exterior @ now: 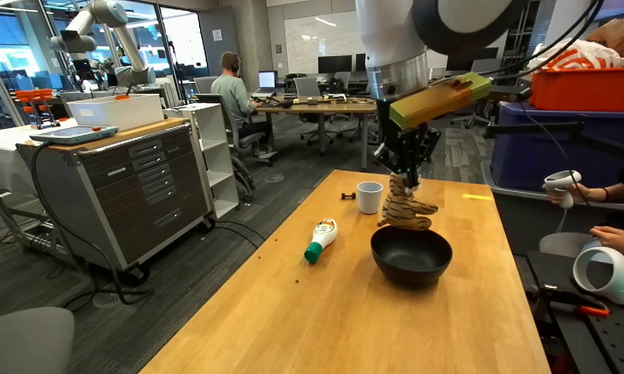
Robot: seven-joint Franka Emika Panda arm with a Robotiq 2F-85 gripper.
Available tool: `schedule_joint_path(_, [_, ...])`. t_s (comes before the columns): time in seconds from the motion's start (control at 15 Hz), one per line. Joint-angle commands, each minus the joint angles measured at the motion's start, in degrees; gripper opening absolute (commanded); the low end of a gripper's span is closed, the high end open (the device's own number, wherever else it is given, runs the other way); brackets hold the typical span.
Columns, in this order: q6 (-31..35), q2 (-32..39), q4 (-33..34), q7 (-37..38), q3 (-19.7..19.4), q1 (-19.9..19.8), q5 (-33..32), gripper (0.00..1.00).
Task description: Take the toy tiger from the table and place it in the black bowl
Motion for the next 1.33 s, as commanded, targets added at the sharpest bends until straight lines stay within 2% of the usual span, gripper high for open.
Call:
schedule_joint_path(0.0, [5.2, 0.1, -4.8, 0.3, 0.2, 0.1, -3.2, 0.01])
schedule_joint_path(0.6, [20.4, 3.8, -11.0, 0.5, -0.2, 1.1, -7.3, 0.01])
schedule_joint_path(1.27, [21.9, 6.0, -12.1, 0.5, -1.1, 1.6, -10.0, 0.02])
